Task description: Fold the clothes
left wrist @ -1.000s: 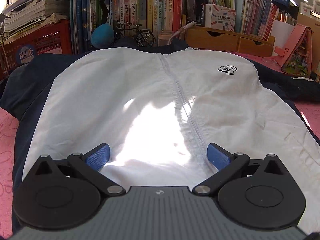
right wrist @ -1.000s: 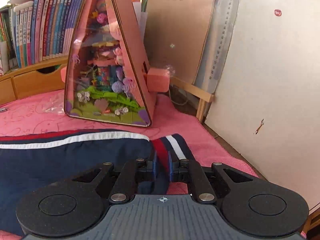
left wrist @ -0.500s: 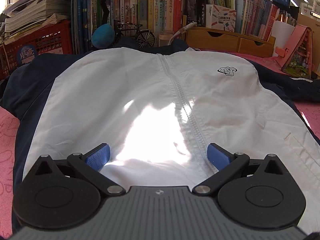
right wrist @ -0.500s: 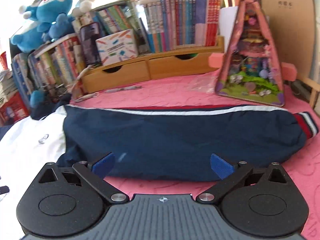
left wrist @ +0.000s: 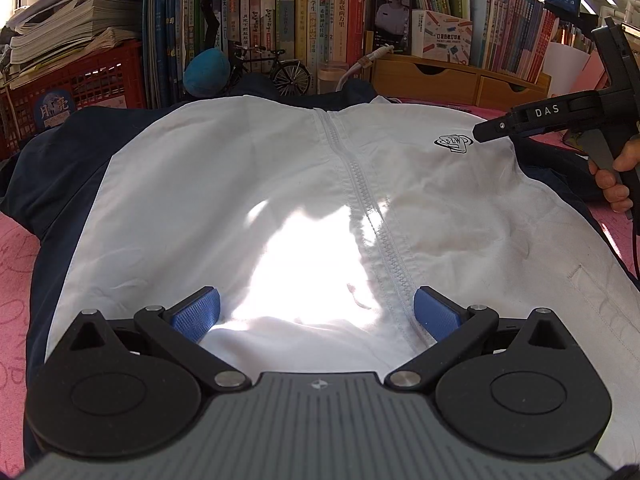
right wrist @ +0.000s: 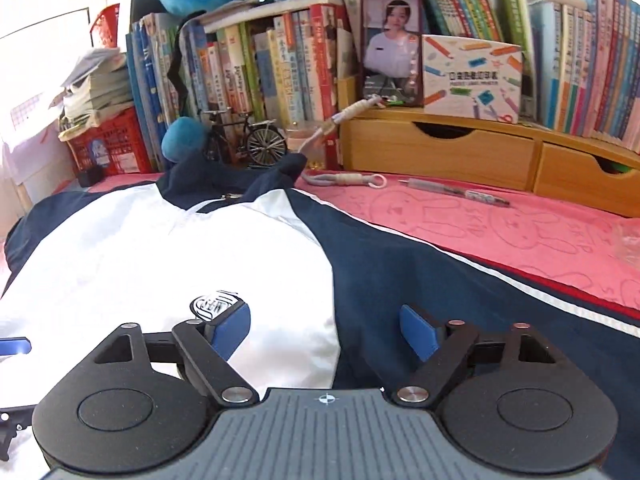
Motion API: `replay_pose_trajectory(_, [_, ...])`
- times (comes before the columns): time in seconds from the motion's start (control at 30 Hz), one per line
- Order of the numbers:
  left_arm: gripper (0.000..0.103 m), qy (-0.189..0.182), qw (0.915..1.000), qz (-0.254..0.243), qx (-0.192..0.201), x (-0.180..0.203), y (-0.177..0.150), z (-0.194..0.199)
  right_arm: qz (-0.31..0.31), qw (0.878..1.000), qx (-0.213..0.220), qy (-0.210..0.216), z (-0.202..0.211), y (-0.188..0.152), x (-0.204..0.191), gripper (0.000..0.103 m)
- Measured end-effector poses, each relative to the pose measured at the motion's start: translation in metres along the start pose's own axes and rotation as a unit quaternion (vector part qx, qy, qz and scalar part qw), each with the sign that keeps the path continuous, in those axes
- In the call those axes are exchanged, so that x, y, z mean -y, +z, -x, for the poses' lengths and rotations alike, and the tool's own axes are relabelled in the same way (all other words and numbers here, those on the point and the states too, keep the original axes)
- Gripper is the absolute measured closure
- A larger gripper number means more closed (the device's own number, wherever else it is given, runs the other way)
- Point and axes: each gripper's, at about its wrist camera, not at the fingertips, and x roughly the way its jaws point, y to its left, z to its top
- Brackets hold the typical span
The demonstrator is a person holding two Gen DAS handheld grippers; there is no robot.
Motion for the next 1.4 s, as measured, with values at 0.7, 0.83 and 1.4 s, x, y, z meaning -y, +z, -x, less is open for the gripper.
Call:
replay_pose_trajectory(0.7, [0.0, -0.006, 1.0, 0.0, 0.002, -0.001, 0.002, 0.0, 0.044, 0.997, 0.015, -0.069, -0.101, 0.063, -0.037, 0.034])
replay_pose_trajectory(0.83, [0.0, -0.006, 1.0, 0.0, 0.002, -0.001, 0.002, 0.0, 0.047, 0.996, 0.032, -0.072, -0.11, 0.061, -0.034, 0.015])
replay_pose_trajectory(1.4, [0.0, -0.049, 0.9981, 0.025, 0.029, 0.0, 0.003, 0.012, 0.119, 0.988, 0.032, -0.089, -0.115, 0.054, -0.049, 0.082])
